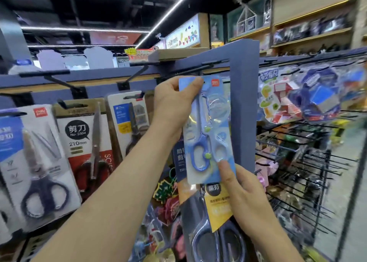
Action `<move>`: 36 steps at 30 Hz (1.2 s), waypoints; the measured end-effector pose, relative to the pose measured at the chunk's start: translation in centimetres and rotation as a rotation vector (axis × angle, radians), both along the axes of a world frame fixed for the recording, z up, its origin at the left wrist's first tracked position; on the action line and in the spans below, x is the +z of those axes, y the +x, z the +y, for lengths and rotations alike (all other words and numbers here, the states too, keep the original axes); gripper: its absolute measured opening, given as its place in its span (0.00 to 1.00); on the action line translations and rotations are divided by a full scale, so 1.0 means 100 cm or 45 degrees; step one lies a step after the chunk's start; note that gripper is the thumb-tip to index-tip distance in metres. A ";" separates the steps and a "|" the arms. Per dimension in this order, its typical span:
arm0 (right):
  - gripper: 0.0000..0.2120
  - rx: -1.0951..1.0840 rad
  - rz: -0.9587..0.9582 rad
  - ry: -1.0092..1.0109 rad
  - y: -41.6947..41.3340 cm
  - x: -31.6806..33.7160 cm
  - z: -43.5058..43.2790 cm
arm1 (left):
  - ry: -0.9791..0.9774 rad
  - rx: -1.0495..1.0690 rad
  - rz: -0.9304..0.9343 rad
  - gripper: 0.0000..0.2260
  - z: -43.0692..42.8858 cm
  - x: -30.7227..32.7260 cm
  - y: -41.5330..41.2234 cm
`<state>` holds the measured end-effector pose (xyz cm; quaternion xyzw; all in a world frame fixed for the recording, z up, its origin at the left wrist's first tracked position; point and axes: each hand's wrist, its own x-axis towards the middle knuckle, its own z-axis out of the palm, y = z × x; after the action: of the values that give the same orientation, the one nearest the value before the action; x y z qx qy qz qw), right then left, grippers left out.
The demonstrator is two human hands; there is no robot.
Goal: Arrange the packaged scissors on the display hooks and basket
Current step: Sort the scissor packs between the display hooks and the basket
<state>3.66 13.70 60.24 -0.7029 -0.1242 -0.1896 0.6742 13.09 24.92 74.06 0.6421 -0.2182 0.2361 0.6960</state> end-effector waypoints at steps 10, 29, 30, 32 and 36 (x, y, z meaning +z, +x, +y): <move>0.21 0.090 0.165 0.287 0.004 0.002 0.007 | 0.070 -0.049 0.115 0.05 -0.006 0.019 0.007; 0.07 -0.106 0.136 0.092 0.013 -0.010 0.004 | 0.406 0.257 -0.060 0.26 0.056 -0.049 -0.010; 0.04 -0.153 0.127 0.038 0.011 -0.012 0.004 | 0.442 0.348 -0.089 0.24 0.058 -0.049 0.000; 0.04 -0.225 0.104 -0.072 0.007 -0.015 0.003 | 0.524 0.481 -0.092 0.20 0.061 -0.052 0.019; 0.09 -0.291 0.098 -0.168 0.006 -0.024 0.004 | 0.569 0.616 -0.037 0.22 0.066 -0.056 0.049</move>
<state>4.25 14.11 57.84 -0.7621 -0.0297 -0.2294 0.6047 17.95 31.47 68.46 0.8086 -0.1155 0.3501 0.4585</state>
